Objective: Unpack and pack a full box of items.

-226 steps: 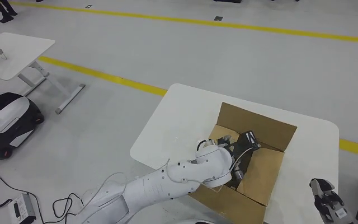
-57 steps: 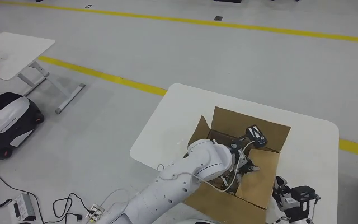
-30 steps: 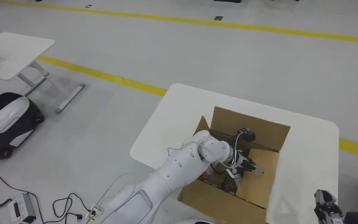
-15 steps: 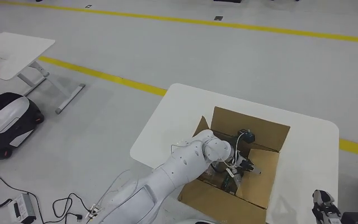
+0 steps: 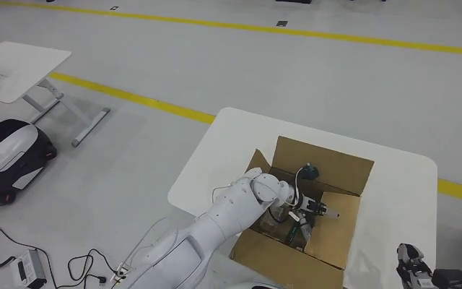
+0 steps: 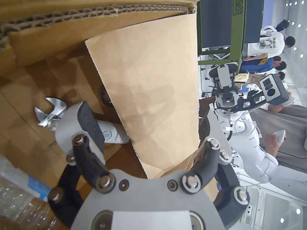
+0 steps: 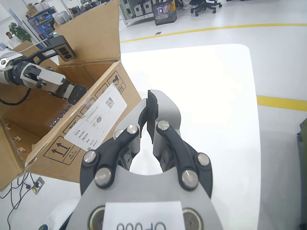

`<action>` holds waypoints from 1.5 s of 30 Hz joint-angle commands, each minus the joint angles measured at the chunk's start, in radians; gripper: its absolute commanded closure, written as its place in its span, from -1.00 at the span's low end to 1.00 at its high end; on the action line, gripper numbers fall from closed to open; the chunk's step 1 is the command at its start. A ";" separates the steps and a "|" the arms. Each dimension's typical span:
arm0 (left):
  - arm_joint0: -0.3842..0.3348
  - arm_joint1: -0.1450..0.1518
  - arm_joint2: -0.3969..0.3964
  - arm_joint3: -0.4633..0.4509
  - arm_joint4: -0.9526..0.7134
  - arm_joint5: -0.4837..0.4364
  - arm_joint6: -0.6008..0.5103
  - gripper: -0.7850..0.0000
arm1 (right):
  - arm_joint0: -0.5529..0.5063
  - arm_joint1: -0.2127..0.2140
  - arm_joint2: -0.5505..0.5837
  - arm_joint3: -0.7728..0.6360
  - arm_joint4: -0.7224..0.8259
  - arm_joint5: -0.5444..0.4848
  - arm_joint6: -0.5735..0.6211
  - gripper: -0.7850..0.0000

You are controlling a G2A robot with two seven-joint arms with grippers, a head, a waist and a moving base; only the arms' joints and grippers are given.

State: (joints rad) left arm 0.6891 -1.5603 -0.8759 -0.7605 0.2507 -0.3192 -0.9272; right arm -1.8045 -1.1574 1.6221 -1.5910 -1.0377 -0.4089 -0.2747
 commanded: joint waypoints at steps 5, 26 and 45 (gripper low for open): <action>-0.027 -0.015 0.022 0.066 -0.022 -0.020 0.006 -1.00 | 0.051 -0.006 -0.063 0.036 -0.025 -0.007 0.026 1.00; -0.063 -0.034 0.059 0.084 -0.049 -0.077 -0.040 -1.00 | 0.150 -0.022 -0.179 0.099 -0.053 -0.007 0.050 1.00; 0.059 0.021 0.047 -0.185 0.070 0.083 -0.126 -1.00 | 0.164 -0.026 -0.203 0.097 -0.055 0.001 0.065 1.00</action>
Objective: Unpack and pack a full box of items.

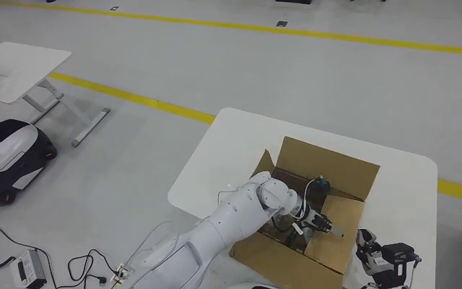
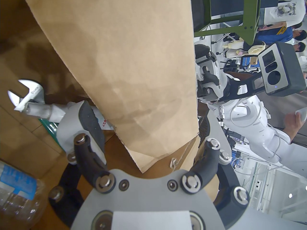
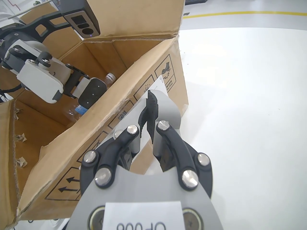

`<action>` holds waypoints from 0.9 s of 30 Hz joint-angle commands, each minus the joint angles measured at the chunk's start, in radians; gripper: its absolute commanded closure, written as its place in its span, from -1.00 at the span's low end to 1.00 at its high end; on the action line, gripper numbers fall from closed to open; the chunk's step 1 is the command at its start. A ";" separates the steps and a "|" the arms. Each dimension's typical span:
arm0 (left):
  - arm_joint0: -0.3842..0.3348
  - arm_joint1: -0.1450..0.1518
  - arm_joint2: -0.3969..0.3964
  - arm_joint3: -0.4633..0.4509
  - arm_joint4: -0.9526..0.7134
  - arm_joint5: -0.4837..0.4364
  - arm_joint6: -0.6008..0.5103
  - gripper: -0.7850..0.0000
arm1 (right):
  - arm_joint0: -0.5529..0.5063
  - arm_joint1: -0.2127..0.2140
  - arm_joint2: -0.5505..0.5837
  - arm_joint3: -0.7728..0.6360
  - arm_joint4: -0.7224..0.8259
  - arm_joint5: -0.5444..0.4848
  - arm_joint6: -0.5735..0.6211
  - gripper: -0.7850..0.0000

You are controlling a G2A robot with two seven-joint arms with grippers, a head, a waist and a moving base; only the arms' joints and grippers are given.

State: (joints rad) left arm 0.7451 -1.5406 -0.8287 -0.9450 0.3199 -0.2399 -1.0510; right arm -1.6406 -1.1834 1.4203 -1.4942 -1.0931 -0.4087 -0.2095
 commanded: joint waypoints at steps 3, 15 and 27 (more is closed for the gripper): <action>0.007 0.004 0.001 0.003 0.004 0.013 0.004 -1.00 | 0.005 -0.001 -0.008 0.004 -0.001 0.003 0.002 1.00; 0.006 0.008 -0.025 -0.006 -0.131 -0.060 -0.046 -1.00 | 0.024 -0.004 -0.024 0.017 0.000 0.001 0.013 1.00; 0.031 0.038 -0.071 -0.174 -0.166 -0.079 -0.101 -1.00 | 0.020 -0.002 -0.013 -0.003 0.005 -0.002 0.017 1.00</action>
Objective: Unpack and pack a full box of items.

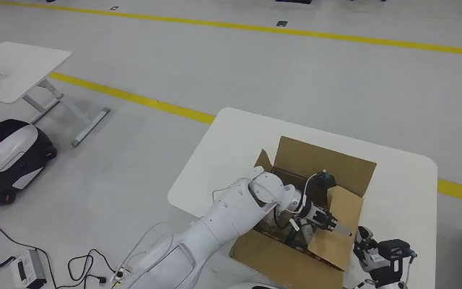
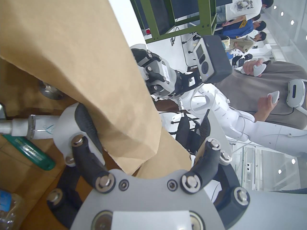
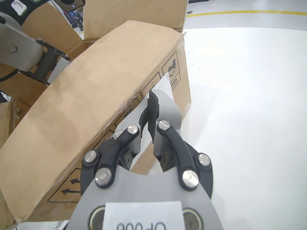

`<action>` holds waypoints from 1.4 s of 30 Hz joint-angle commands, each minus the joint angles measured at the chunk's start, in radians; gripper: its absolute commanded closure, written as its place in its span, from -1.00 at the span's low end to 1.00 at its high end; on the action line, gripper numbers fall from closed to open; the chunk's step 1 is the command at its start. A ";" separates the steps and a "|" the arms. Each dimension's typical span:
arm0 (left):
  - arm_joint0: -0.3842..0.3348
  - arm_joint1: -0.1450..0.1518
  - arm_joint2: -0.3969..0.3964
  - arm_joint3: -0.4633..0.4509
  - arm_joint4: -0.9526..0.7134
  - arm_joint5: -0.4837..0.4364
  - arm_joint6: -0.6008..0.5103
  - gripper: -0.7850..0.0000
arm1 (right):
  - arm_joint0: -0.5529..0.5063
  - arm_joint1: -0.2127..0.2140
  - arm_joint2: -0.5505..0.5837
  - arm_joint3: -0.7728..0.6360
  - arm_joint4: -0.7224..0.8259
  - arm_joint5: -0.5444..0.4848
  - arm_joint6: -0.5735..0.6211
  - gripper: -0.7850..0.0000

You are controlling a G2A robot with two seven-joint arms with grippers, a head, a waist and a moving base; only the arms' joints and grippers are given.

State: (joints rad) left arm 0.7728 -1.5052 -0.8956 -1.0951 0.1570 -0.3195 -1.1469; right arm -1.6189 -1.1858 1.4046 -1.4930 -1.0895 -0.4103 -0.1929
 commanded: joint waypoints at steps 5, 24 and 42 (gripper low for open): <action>0.017 0.013 -0.015 -0.110 -0.020 0.002 -0.013 -1.00 | -0.024 0.003 0.028 -0.038 0.013 0.002 -0.018 1.00; -0.197 -0.099 0.268 0.049 0.069 -0.029 0.188 -1.00 | -0.286 0.023 0.416 -0.246 0.261 0.045 -0.120 1.00; -0.310 -0.256 0.449 0.339 0.101 -0.083 0.297 -1.00 | -0.332 0.013 0.514 -0.275 0.327 0.027 -0.115 0.99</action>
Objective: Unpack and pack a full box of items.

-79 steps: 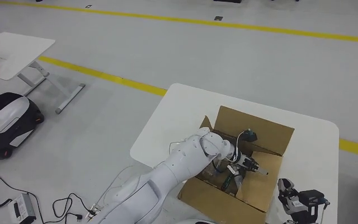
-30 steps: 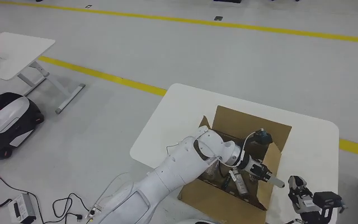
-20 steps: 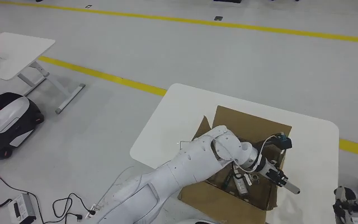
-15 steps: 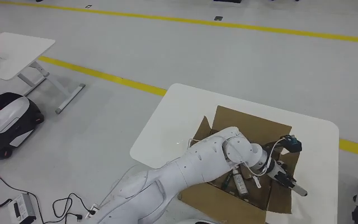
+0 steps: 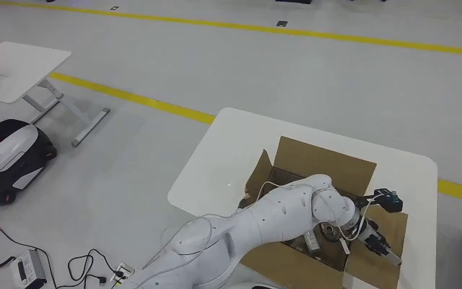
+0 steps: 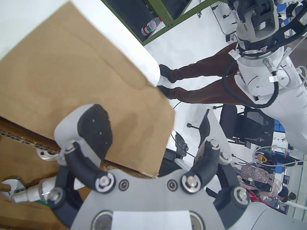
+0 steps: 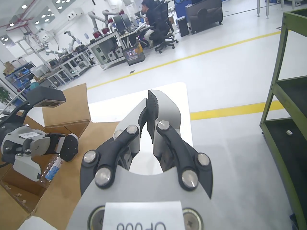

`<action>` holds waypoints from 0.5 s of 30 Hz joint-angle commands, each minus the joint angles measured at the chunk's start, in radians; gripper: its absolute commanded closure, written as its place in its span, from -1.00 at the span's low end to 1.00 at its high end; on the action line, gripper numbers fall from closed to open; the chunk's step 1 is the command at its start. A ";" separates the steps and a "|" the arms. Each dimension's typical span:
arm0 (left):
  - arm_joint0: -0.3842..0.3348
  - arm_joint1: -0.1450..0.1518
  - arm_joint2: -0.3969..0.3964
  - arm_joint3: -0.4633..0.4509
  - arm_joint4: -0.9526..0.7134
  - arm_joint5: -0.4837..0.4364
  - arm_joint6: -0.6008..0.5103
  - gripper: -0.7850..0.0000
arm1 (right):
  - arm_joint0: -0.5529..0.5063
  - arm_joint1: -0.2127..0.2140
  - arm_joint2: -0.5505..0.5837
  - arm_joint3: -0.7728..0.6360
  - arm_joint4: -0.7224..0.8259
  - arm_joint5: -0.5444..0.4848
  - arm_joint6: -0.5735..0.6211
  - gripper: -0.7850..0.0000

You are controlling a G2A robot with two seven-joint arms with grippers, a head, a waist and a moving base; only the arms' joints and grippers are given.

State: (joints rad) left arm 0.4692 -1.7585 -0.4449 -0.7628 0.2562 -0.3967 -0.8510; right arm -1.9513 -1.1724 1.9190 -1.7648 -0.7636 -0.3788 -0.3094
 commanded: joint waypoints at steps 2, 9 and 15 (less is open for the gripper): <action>-0.021 -0.005 -0.007 0.014 0.018 -0.012 0.006 -1.00 | 0.003 -0.002 -0.003 -0.010 0.007 -0.020 0.006 0.98; -0.035 0.045 -0.084 -0.084 0.114 0.015 0.027 -1.00 | -0.003 -0.005 -0.017 -0.072 -0.019 -0.084 0.022 0.93; 0.066 0.149 -0.241 -0.326 0.260 0.118 0.009 -1.00 | -0.007 -0.007 -0.040 -0.124 -0.037 -0.126 0.039 0.92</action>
State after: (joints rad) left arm 0.5044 -1.6320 -0.6496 -1.0221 0.4778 -0.3050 -0.8341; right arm -1.9571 -1.1794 1.8815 -1.8807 -0.7988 -0.4985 -0.2730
